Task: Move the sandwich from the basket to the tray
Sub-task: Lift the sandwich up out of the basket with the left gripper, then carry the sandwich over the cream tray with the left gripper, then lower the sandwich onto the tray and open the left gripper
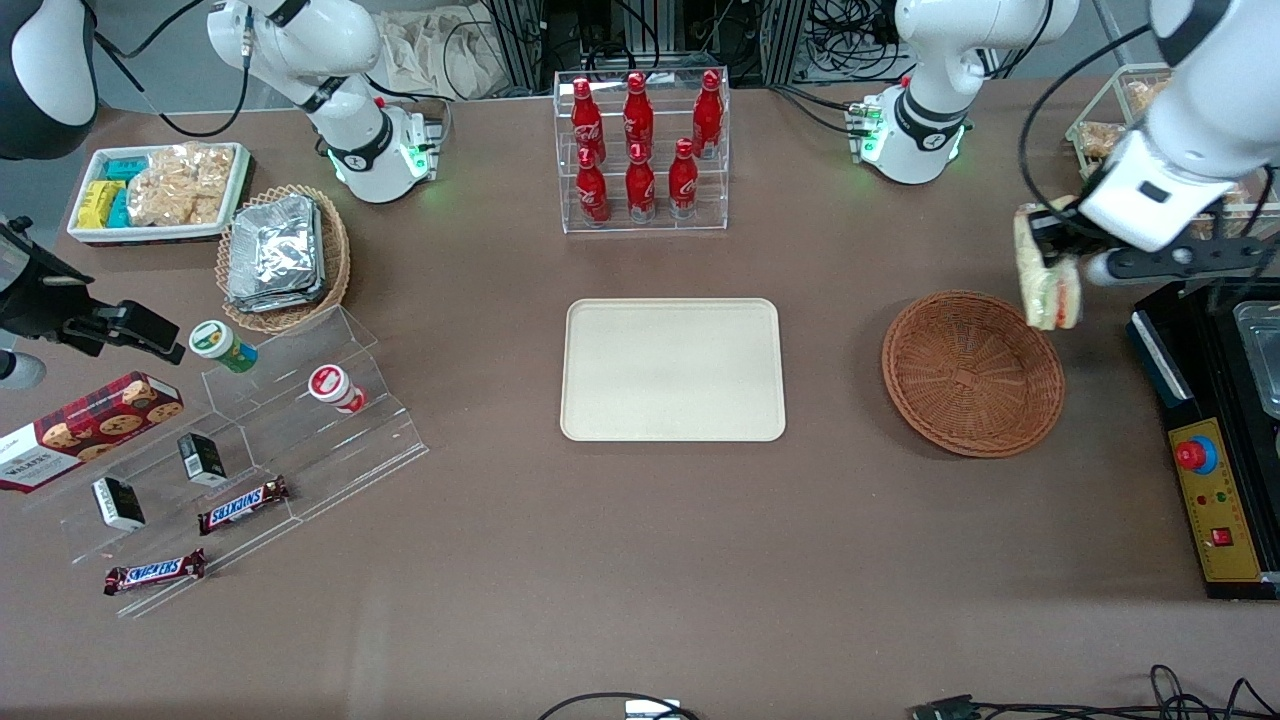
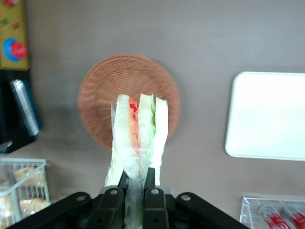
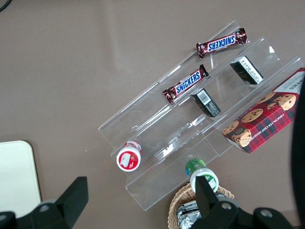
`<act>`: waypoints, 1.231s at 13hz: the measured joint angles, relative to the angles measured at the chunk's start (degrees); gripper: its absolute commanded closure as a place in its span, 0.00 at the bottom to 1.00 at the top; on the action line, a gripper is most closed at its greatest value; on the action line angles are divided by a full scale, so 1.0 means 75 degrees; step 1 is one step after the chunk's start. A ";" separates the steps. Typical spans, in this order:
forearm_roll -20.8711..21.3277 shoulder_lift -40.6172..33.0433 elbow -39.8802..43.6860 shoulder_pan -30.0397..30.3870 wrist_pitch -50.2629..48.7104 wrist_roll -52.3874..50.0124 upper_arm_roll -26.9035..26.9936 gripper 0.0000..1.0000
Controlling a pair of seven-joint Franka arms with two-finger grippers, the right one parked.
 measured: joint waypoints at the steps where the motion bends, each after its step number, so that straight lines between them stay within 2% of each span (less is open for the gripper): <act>1: -0.0068 0.0233 0.0242 -0.0007 -0.0046 -0.0150 -0.0447 1.00; 5: -0.0113 0.1177 0.0606 -0.0045 0.0071 -0.2482 -0.2444 0.98; 7: -0.0052 0.1626 0.0502 -0.0113 0.0545 -0.3300 -0.3066 0.98; 10: 0.0082 0.2154 -0.0222 -0.0186 0.1860 -0.3563 -0.3183 0.98; 13: 0.0594 0.2831 -0.1011 -0.0232 0.3210 -0.3910 -0.3182 0.97; 16: 0.0825 0.3651 -0.1404 -0.0273 0.4347 -0.4013 -0.3182 0.98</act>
